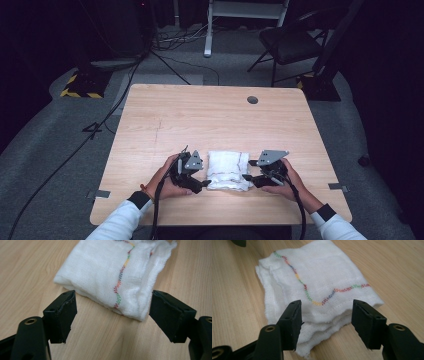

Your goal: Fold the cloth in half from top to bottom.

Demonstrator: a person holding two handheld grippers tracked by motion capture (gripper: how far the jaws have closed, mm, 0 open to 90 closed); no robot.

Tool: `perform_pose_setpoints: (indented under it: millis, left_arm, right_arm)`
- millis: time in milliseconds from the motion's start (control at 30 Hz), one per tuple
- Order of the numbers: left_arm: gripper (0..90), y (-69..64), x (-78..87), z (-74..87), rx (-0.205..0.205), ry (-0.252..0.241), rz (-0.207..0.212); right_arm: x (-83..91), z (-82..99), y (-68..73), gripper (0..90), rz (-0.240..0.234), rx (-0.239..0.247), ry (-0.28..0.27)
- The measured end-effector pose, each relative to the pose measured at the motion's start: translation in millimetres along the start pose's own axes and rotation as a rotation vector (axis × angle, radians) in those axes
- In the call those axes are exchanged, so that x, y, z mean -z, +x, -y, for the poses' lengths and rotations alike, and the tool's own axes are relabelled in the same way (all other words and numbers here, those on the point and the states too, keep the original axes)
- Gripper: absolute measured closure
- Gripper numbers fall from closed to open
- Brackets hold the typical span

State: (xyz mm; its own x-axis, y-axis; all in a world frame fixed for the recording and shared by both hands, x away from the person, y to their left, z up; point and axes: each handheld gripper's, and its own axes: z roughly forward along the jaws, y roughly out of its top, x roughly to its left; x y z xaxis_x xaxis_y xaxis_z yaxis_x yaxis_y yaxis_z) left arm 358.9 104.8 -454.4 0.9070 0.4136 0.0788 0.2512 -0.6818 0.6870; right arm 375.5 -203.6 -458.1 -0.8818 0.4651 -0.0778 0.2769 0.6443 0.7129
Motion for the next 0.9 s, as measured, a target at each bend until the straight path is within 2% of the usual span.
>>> perform_pose_setpoints:
  millis: [100,233,567,667,900]
  left_arm:
    - [22.8,-2.0,7.9,2.5,-0.010,0.005,-0.023]
    - [22.6,-3.5,17.7,12.1,-0.023,0.026,-0.061]
    - [21.5,0.4,40.4,34.0,0.005,0.068,-0.159]
    - [21.1,1.6,47.2,40.1,0.010,0.079,-0.186]
    - [20.8,5.9,56.1,55.7,0.040,0.095,-0.242]
  right_arm:
    - [8.9,-1.2,-1.3,40.2,0.015,0.012,-0.012]
    - [18.8,3.3,-3.8,38.7,0.037,0.002,-0.015]
    - [43.8,24.5,-11.4,33.3,0.134,0.004,0.007]
    - [48.1,31.8,-13.5,30.7,0.168,0.018,0.032]
    - [58.0,55.1,-20.3,28.1,0.211,-0.008,0.064]
